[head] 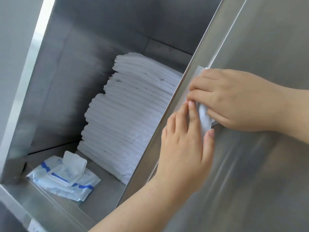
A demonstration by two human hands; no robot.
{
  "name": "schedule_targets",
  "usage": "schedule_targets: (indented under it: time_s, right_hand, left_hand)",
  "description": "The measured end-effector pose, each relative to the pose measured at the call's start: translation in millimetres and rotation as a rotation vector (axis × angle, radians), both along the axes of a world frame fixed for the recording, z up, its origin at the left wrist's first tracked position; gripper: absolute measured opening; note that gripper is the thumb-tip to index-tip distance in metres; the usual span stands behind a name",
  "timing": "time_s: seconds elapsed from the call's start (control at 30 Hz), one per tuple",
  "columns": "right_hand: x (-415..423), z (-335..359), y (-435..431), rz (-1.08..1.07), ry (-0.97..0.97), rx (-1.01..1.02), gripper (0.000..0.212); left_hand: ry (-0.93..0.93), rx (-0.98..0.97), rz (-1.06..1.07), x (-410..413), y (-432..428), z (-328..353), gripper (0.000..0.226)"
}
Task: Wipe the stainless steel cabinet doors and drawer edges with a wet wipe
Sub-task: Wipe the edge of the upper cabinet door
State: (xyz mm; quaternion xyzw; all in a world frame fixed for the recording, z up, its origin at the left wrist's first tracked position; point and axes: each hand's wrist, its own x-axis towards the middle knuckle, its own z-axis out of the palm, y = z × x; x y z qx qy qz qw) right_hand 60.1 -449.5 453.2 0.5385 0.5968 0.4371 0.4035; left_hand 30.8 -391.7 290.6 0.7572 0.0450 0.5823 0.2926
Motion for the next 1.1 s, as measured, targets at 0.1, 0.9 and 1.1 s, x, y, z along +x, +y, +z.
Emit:
schedule_targets:
  time_s: [0.1,0.9,1.1]
  right_hand:
    - [3.5,-35.9,-1.5,-0.003,0.001,-0.032,0.041]
    - [9.5,-318.1,8.2,-0.201,0.145,-0.496,0.053]
    - [5.3,-354.4,21.6,-0.234,0.206,-0.587,0.046]
  left_hand:
    - [0.045,-0.017,0.014,-5.6,-4.1,-33.3,0.068]
    - [0.285,-0.357,-0.129,-33.6,-25.0,-309.7,0.066]
    - [0.310,-0.435,-0.192,-36.7,-26.0,-348.0,0.067]
